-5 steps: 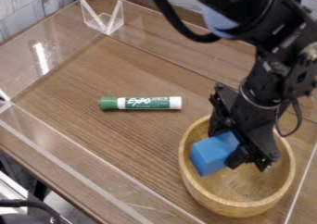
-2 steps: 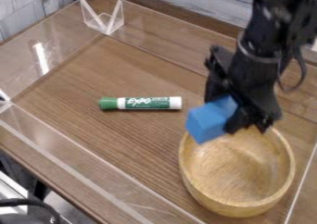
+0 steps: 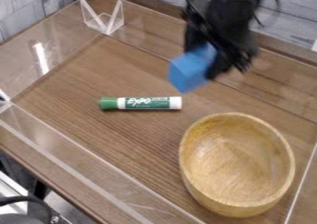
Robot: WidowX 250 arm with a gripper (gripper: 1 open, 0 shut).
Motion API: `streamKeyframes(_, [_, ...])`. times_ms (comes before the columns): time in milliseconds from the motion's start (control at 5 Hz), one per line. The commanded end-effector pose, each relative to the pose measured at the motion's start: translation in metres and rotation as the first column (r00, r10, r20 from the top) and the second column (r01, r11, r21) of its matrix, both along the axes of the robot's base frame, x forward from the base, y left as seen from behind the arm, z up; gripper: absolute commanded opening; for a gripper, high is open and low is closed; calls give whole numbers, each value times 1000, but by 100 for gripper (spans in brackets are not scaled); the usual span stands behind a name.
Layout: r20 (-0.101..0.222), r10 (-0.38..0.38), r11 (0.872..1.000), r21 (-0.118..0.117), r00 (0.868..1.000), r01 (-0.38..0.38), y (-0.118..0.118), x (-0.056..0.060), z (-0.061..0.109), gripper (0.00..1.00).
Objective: Remove the blue block from inside the brown bowl and put it on the table
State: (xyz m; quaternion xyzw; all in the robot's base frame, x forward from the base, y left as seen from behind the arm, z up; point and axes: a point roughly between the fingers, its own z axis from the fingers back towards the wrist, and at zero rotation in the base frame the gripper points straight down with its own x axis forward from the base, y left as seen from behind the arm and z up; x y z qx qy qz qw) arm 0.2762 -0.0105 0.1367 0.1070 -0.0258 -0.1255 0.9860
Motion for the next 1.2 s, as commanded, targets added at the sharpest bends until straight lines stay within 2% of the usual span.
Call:
streamKeyframes(0, [79, 97, 995, 2, 992, -98, 37, 25, 21, 0])
streamKeyframes(400, [113, 191, 981, 4, 975, -193, 108, 41, 15, 0])
streamKeyframes(1000, [139, 254, 965, 25, 957, -260, 123, 71, -10, 0])
